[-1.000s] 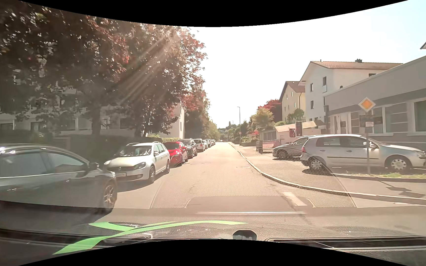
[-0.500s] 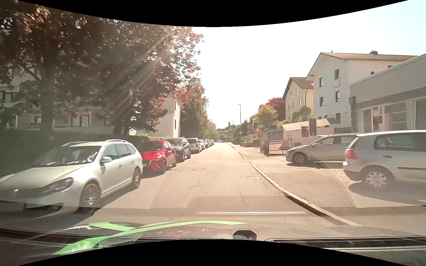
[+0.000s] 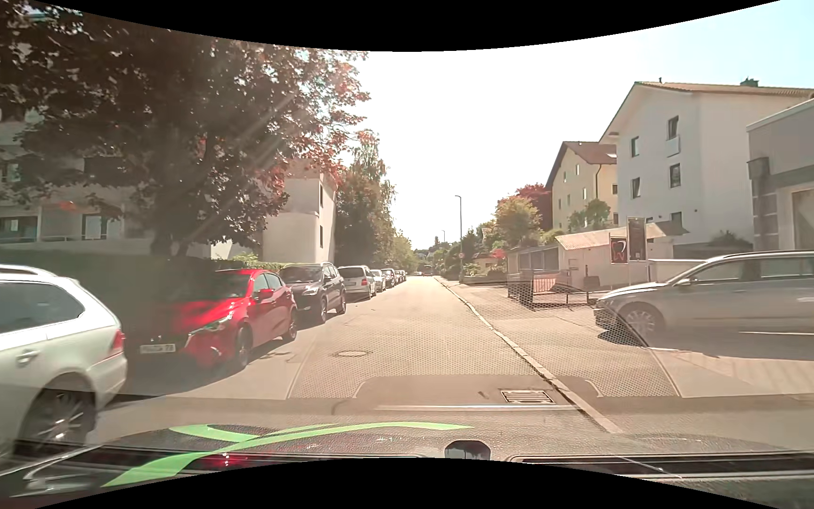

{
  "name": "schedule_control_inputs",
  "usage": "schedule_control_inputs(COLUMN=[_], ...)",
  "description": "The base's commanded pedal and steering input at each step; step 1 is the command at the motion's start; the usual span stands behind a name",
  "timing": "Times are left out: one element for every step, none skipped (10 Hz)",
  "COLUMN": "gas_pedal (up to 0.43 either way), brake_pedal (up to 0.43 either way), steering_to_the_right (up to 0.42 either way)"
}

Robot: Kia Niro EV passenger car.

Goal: Follow the waypoints while adhering to traffic rules and regulations

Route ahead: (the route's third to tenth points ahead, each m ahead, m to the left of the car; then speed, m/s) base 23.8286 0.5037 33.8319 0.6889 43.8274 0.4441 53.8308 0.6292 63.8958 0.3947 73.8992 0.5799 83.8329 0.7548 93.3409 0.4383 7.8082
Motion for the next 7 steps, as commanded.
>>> schedule_control_inputs(gas_pedal=[0.138,0.138,0.138,0.138,0.13,0.087,0.087], brake_pedal=[0.0,0.0,0.0,0.0,0.0,0.0,0.0], steering_to_the_right=[0.0,-0.004,-0.004,-0.004,-0.004,-0.004,-0.003])
